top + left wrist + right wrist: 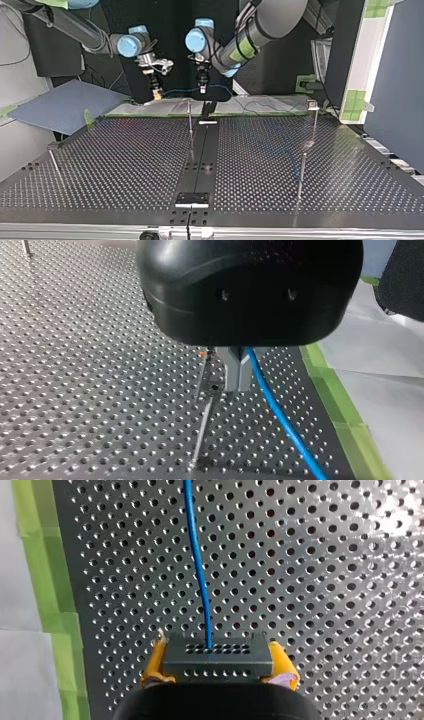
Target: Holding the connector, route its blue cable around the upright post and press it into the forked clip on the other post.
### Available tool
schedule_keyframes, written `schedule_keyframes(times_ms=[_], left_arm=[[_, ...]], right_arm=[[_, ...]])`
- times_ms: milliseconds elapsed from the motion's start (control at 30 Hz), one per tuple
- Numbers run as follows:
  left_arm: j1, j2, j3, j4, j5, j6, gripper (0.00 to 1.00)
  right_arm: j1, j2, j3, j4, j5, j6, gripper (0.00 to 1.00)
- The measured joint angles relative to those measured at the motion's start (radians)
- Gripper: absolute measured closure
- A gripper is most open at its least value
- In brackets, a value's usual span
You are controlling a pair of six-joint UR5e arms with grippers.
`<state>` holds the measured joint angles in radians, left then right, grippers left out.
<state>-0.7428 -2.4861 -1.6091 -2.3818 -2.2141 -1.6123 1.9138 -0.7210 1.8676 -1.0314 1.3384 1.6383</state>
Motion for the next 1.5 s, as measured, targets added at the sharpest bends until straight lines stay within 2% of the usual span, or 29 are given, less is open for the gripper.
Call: schedule_keyframes(times_ms=[267, 533, 967, 1133, 1367, 1500], left_arm=[[0.002, -0.052, 0.037, -0.005, 0.003, -0.013, 1.00], [0.009, -0.057, 0.052, -0.010, 0.003, -0.021, 1.00], [0.024, -0.058, 0.073, -0.023, 0.004, -0.023, 1.00], [0.029, -0.058, 0.080, -0.028, 0.025, -0.024, 1.00], [0.039, -0.059, 0.091, -0.042, 0.077, -0.026, 1.00], [0.044, -0.059, 0.101, -0.052, 0.084, -0.026, 1.00]], right_arm=[[-0.013, 0.017, -0.013, 0.004, 0.000, -0.002, 1.00], [-0.020, 0.048, -0.042, 0.056, 0.002, -0.022, 1.00], [-0.044, 0.051, -0.081, 0.087, -0.003, -0.016, 1.00], [-0.048, 0.052, -0.096, 0.100, -0.006, -0.016, 1.00], [-0.053, 0.053, -0.103, 0.102, -0.007, -0.016, 1.00], [-0.055, 0.053, -0.106, 0.103, -0.007, -0.018, 1.00]])
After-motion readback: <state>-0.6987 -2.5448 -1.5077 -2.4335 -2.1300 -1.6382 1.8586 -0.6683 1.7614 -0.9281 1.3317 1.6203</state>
